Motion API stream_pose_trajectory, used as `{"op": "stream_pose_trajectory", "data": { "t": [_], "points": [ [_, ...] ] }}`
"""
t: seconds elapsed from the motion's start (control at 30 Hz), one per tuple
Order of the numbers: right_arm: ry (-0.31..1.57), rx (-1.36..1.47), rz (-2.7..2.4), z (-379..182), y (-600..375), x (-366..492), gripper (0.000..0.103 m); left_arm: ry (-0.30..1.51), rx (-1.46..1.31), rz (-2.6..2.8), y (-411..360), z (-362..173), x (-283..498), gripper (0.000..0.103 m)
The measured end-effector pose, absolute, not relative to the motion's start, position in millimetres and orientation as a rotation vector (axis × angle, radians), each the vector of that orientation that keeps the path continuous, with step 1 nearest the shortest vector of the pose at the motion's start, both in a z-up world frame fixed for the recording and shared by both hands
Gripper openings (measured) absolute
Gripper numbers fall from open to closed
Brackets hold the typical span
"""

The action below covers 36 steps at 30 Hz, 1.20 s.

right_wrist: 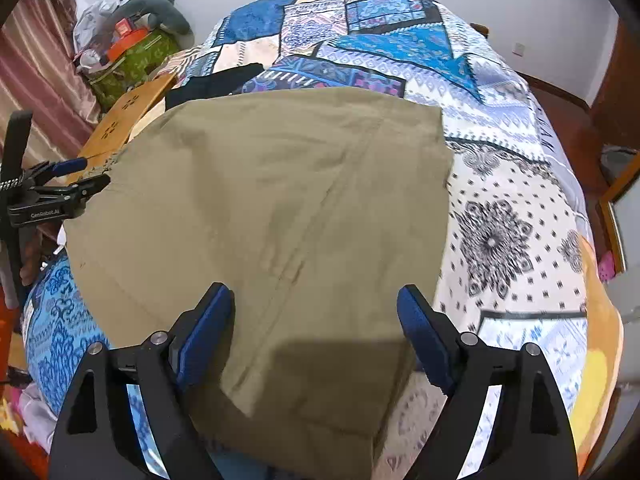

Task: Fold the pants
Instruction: 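Fold the pants again and release both tools onto the quilt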

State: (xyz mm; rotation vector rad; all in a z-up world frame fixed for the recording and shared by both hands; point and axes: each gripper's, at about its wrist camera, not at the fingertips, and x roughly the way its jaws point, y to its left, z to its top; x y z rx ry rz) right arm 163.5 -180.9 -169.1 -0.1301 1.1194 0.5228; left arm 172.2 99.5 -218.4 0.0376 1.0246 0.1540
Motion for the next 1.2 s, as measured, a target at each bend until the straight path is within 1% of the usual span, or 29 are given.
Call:
{"op": "stream_pose_trajectory", "data": {
  "t": [0.1, 0.23, 0.37, 0.47, 0.63, 0.9, 1.2],
  "points": [
    [1.109, -0.149, 0.497, -163.6, -183.0, 159.7, 0.083, 1.002, 0.026, 0.170, 103.5, -211.6, 161.7, 0.092],
    [1.046, -0.182, 0.491, -150.3, -177.1, 153.9, 0.083, 0.966, 0.025, 0.184, 106.1, -200.3, 149.9, 0.092],
    [0.956, -0.142, 0.526, -127.4, -165.2, 149.0, 0.083, 0.910, -0.004, 0.192, 108.2, -185.7, 136.5, 0.092],
    [0.901, -0.107, 0.569, -114.1, -151.1, 146.2, 0.083, 0.904, -0.054, 0.176, 110.9, -180.7, 128.4, 0.092],
    [0.866, -0.131, 0.609, -118.8, -124.2, 142.3, 0.083, 0.985, -0.172, 0.115, 115.7, -191.7, 119.2, 0.092],
    [0.973, -0.243, 0.616, -160.5, -105.9, 135.5, 0.083, 1.109, -0.356, -0.020, 113.2, -212.5, 115.6, 0.092],
    [0.998, -0.200, 0.645, -166.0, -114.5, 135.1, 0.083, 1.209, -0.635, -0.158, 116.1, -240.1, 140.7, 0.093]
  ]
}}
